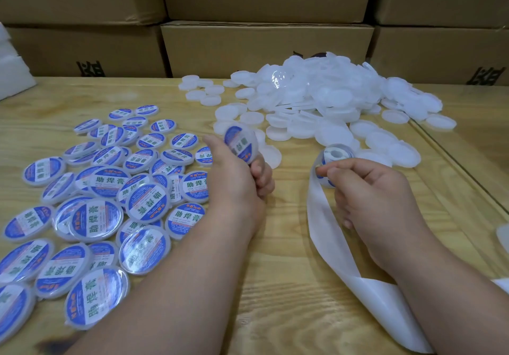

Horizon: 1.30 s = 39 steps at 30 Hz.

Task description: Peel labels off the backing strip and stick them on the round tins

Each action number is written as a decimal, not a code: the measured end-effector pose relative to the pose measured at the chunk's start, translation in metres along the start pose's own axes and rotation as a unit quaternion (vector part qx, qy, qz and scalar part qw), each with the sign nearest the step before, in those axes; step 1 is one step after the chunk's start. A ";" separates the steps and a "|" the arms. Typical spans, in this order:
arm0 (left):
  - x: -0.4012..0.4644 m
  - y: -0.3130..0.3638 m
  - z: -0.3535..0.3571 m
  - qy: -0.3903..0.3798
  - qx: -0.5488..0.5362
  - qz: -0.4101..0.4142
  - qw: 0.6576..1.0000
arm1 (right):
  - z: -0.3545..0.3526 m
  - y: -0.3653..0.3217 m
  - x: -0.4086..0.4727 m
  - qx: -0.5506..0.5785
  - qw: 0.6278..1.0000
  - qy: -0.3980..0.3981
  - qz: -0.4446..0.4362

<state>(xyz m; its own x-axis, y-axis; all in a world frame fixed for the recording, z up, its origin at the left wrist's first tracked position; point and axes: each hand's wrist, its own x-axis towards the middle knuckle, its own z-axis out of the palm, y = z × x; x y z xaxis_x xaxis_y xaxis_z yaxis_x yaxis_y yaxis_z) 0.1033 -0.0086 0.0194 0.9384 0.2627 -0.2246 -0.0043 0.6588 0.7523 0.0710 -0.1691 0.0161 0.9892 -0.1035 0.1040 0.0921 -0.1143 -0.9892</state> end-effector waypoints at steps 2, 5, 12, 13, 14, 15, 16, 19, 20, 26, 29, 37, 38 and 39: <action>0.003 0.005 -0.004 -0.009 -0.071 -0.026 0.997 | 0.000 0.001 0.000 -0.003 1.000 -0.001 0.002; 0.005 0.009 -0.008 -0.030 -0.159 -0.061 0.985 | -0.001 0.001 0.001 -0.002 1.000 -0.004 0.002; 0.007 0.013 -0.017 -0.073 -0.276 -0.085 0.954 | -0.001 0.002 0.001 -0.007 1.000 -0.006 0.001; 0.008 0.014 -0.018 -0.077 -0.286 -0.081 0.952 | -0.001 0.003 0.001 -0.009 1.000 -0.005 0.000; 0.009 0.014 -0.018 -0.082 -0.297 -0.079 0.948 | 0.000 0.003 0.001 -0.010 1.000 -0.005 -0.001; 0.010 0.014 -0.019 -0.088 -0.308 -0.079 0.944 | 0.000 0.003 0.001 -0.011 1.000 -0.005 -0.001; 0.012 0.014 -0.020 -0.095 -0.309 -0.078 0.943 | 0.000 0.004 0.000 -0.011 1.000 -0.004 -0.001; 0.015 0.012 -0.017 -0.075 -0.178 -0.023 0.981 | 0.000 0.004 0.000 -0.015 1.000 0.001 -0.007; 0.015 0.011 -0.016 -0.057 -0.069 0.031 0.996 | 0.000 0.004 0.000 -0.019 1.000 0.003 -0.013; 0.002 -0.014 -0.010 -0.070 0.522 0.301 0.795 | -0.001 0.009 0.001 -0.084 0.995 0.027 -0.056; 0.000 -0.020 -0.009 -0.104 0.697 0.232 0.671 | 0.000 0.008 0.000 -0.134 0.988 -0.003 -0.082; -0.003 -0.019 -0.007 -0.061 0.679 0.251 0.687 | 0.000 0.008 0.001 -0.270 0.948 -0.122 -0.114; -0.003 -0.019 -0.008 -0.056 0.682 0.246 0.686 | 0.000 0.008 0.001 -0.289 0.941 -0.129 -0.119; -0.002 -0.018 -0.008 -0.057 0.691 0.237 0.680 | 0.000 0.008 0.001 -0.303 0.936 -0.126 -0.123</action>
<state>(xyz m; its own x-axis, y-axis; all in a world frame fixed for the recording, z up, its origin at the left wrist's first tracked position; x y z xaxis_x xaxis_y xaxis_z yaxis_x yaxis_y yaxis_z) 0.0981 -0.0155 0.0009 0.9657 0.1055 0.2373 -0.0620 -0.7937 0.6052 0.0725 -0.1705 0.0082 0.9491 0.2280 0.2173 0.3146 -0.6520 -0.6899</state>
